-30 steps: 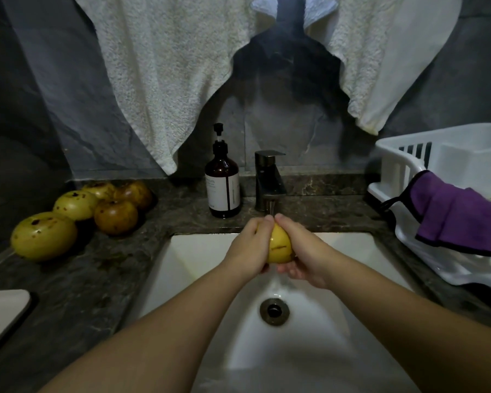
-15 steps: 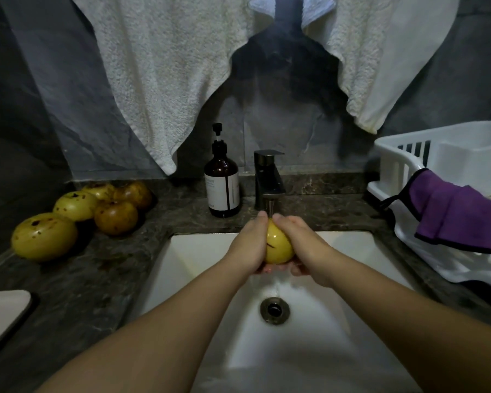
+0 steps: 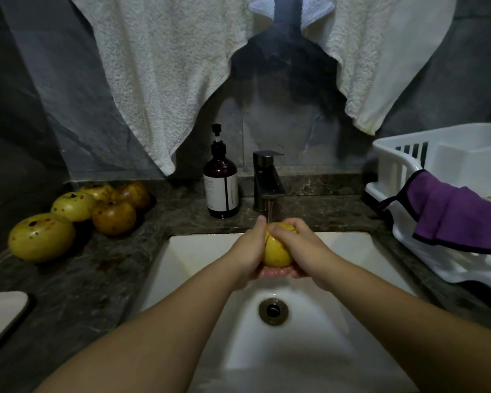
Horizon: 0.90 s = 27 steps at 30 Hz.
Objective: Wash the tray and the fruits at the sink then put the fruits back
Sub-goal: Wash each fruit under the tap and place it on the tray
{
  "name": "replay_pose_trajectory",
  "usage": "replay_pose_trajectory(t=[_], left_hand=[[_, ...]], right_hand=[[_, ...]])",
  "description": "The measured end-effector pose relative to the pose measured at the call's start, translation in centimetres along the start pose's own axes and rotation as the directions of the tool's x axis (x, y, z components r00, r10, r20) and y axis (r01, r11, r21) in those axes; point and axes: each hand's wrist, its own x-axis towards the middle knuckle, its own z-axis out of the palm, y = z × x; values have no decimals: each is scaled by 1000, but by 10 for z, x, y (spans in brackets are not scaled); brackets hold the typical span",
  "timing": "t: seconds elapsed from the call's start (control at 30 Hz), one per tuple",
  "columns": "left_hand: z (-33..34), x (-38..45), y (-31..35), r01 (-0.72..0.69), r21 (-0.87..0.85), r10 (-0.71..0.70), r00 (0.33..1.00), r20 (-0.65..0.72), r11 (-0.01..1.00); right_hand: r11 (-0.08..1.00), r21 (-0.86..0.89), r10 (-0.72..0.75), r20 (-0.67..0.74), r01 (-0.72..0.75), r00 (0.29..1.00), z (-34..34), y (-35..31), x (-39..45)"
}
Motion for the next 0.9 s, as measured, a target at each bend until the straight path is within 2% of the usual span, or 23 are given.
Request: replay_pose_trajectory(t=[0.03, 0.1, 0.13, 0.17, 0.23, 0.3, 0.4, 0.43, 0.47, 0.53, 0.57, 0.6, 0.7, 0.77, 0.83, 0.9], left_hand=[[0, 1, -1, -36, 60, 37, 999, -18, 998], [1, 4, -5, -168, 283, 199, 977, -82, 944], [3, 4, -4, -204, 311, 246, 964, -101, 928], [3, 4, -4, -219, 283, 254, 963, -94, 934], [5, 2, 2, -149, 80, 155, 985, -78, 986], [5, 0, 4, -106, 18, 107, 991, -77, 994], [4, 4, -3, -211, 267, 249, 961, -119, 940], [4, 4, -5, -229, 286, 270, 956, -113, 931], [4, 4, -5, -210, 244, 240, 966, -98, 947], [4, 1, 1, -59, -5, 58, 997, -49, 998], [4, 0, 2, -1, -76, -2, 999, -32, 997], [4, 2, 0, 5, -67, -7, 999, -38, 998], [2, 8, -7, -146, 200, 173, 976, -130, 969], [2, 10, -8, -131, 124, 143, 985, -92, 984], [3, 6, -4, 9, -40, -10, 1000, -15, 999], [2, 3, -3, 50, -38, -49, 999, 18, 998]], right_hand=[[999, 18, 43, 25, -44, 999, 0, 0, -1], [988, 73, 134, 63, -138, 989, 1, -2, -3], [988, 82, 125, 52, -129, 991, 1, -3, -2], [994, 75, 79, 18, -80, 997, 2, -4, 0], [998, 50, -36, -53, 39, 998, 3, -6, 3], [997, 59, -40, -45, 42, 998, 1, -5, 3], [983, 112, 139, 52, -144, 989, -1, -3, 1], [982, 120, 142, 62, -149, 988, -1, -3, 1], [988, 110, 103, 52, -108, 993, -1, -3, 3], [998, 63, -3, 6, 3, 1000, 0, -3, 3], [998, 57, -24, -4, 24, 1000, 1, -3, 2], [998, 68, -6, 13, 5, 1000, 2, -2, 1], [984, 130, 109, 79, -119, 991, 6, -2, 0], [991, 104, 75, 37, -79, 996, 5, -3, 4], [999, 35, -19, -14, 20, 1000, 3, -1, 6], [999, 14, -51, -18, 51, 999, 1, 0, 5]])
